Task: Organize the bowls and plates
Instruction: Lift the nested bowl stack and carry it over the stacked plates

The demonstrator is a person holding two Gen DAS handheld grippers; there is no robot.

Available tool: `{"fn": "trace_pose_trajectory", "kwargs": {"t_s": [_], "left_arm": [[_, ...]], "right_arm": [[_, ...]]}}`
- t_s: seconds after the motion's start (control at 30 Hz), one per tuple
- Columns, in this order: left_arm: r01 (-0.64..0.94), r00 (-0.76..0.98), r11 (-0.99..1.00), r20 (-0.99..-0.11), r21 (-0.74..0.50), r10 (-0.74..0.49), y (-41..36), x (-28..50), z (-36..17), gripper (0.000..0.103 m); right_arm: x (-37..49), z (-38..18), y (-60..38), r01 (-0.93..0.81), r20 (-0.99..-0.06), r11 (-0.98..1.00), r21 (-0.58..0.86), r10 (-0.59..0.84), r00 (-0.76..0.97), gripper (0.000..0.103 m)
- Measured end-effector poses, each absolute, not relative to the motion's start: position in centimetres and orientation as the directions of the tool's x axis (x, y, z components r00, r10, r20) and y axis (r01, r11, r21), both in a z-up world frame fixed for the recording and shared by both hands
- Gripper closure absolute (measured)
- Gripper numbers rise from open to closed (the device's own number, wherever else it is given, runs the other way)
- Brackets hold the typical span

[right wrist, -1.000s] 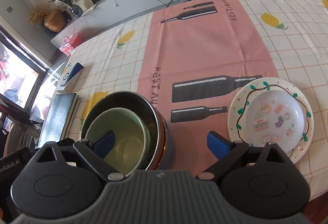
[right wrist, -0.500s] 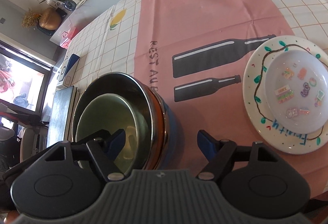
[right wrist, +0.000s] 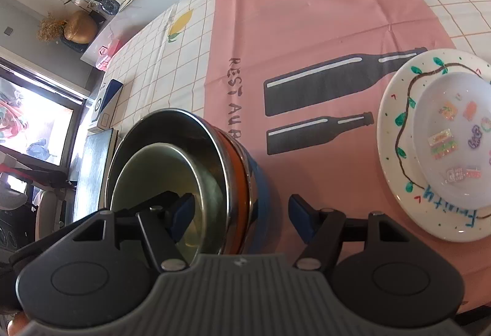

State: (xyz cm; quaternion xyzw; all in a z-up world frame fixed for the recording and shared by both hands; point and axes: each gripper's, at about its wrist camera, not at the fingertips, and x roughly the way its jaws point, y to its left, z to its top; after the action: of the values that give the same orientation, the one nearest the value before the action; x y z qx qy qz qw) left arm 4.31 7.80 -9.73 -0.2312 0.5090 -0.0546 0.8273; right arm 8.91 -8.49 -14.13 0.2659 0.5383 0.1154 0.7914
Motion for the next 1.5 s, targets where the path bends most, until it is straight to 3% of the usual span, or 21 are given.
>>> {"fn": "trace_pose_trajectory", "kwargs": {"t_s": [0.17,0.33,0.97,1.5], "left_arm": [[-0.145,0.477,0.877,-0.809,-0.459,-0.344,7.8,4.4,-10.2,0.041],[-0.161,0.488,0.856,-0.794,-0.491,-0.363,8.3,4.3,-10.4,0.047],[-0.153,0.522,0.854,-0.775,-0.497,-0.357,7.7,4.0,-8.7,0.050],[0.004,0.490,0.841,-0.732,-0.541,-0.473,-3.6,6.4,-5.2,0.051]], "right_arm": [[9.0,-14.7,-8.8,0.121,-0.780,0.812,0.570,0.490,0.388,0.037],[8.9,-15.7,-9.3,0.157,-0.753,0.763,0.628,0.543,0.373,0.053],[8.5,-15.1,-10.2,0.166,-0.727,0.736,0.657,0.560,0.397,0.056],[6.9,-10.0,-21.4,0.230,-0.713,0.715,0.661,0.502,0.490,0.057]]}}
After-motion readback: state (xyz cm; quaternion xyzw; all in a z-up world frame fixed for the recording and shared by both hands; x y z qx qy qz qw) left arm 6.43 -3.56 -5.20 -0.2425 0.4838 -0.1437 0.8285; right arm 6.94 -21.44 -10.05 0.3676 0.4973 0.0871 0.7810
